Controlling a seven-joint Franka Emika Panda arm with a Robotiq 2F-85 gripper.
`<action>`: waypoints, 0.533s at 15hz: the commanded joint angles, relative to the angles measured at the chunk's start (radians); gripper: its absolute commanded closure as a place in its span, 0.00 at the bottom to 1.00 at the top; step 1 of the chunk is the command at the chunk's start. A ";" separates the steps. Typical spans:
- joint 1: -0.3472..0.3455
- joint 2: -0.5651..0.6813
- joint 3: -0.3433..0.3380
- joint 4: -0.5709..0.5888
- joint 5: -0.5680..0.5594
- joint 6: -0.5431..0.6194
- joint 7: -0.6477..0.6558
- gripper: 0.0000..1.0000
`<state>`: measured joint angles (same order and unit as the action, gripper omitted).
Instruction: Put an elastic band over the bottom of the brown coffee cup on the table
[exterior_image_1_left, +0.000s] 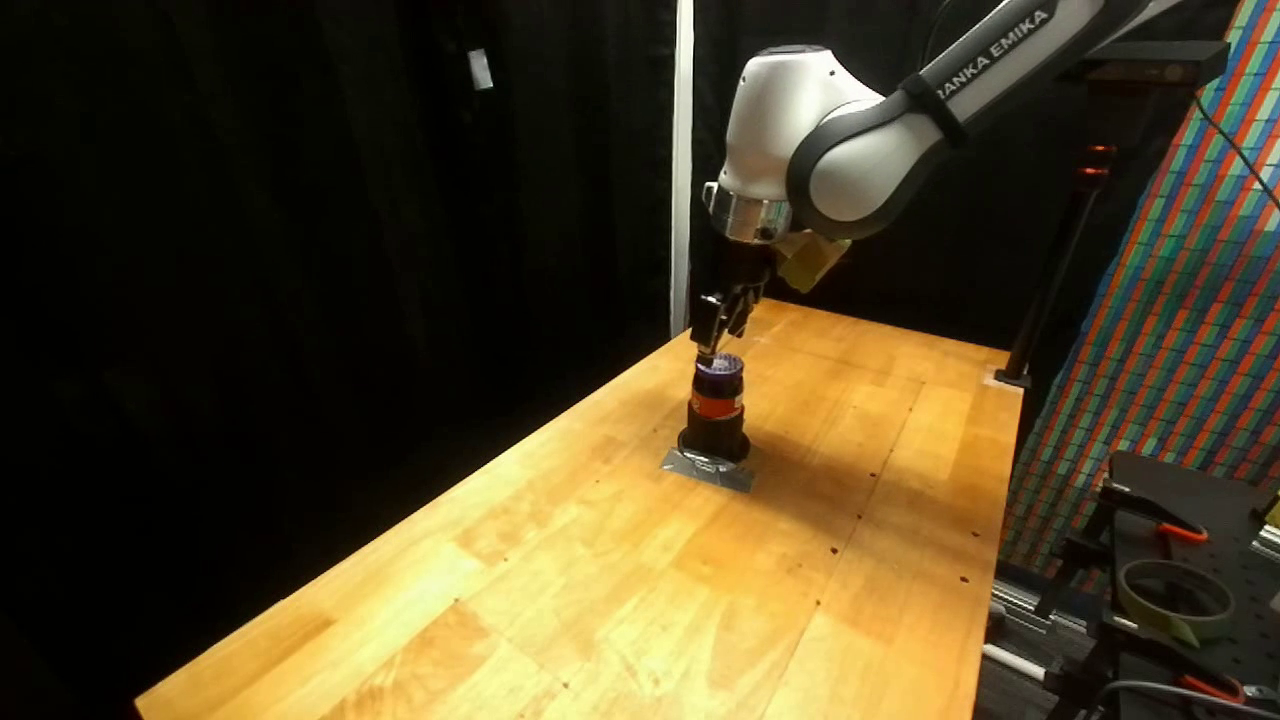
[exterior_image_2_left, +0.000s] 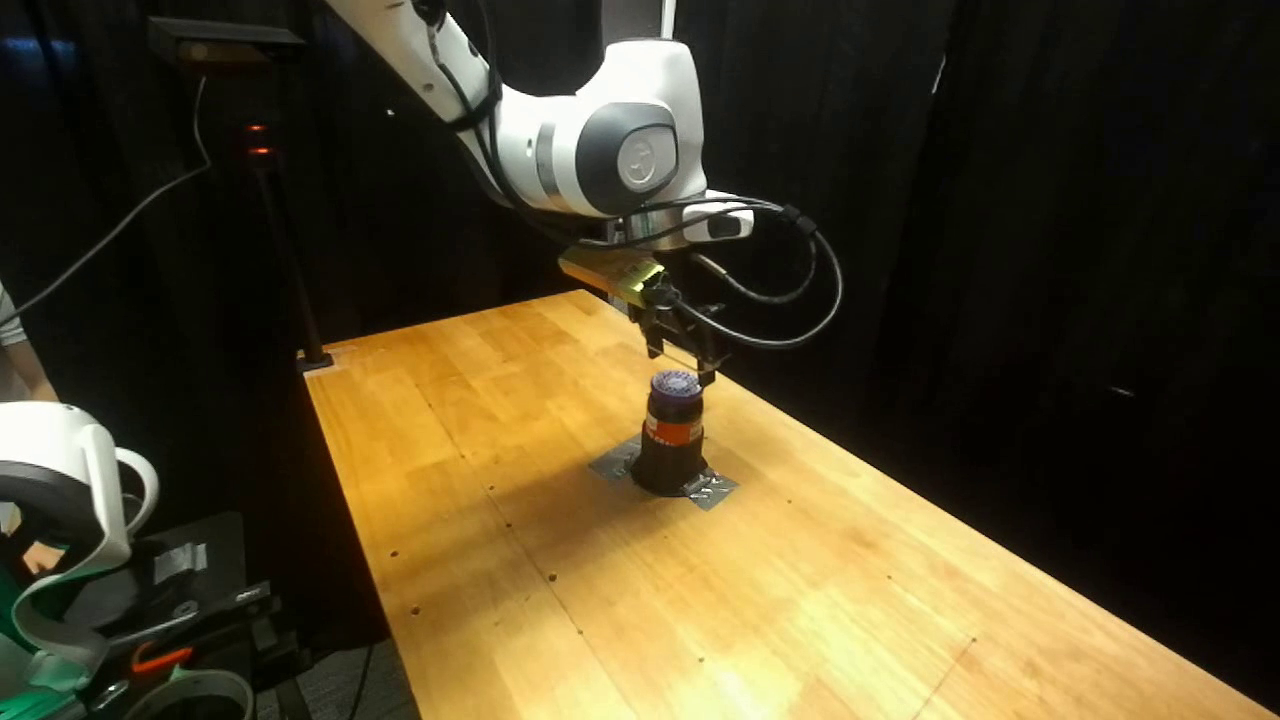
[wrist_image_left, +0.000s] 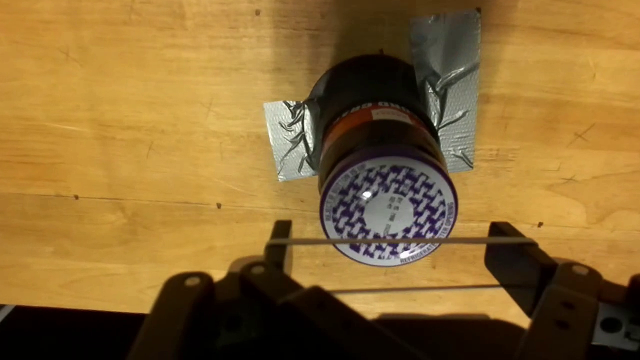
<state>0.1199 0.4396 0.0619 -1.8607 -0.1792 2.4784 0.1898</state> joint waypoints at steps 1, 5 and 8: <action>0.022 0.077 -0.026 0.107 0.013 -0.027 0.003 0.00; 0.027 0.128 -0.040 0.157 0.016 -0.031 0.007 0.00; 0.020 0.152 -0.033 0.177 0.033 -0.055 -0.011 0.00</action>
<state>0.1249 0.5568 0.0416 -1.7436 -0.1723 2.4631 0.1898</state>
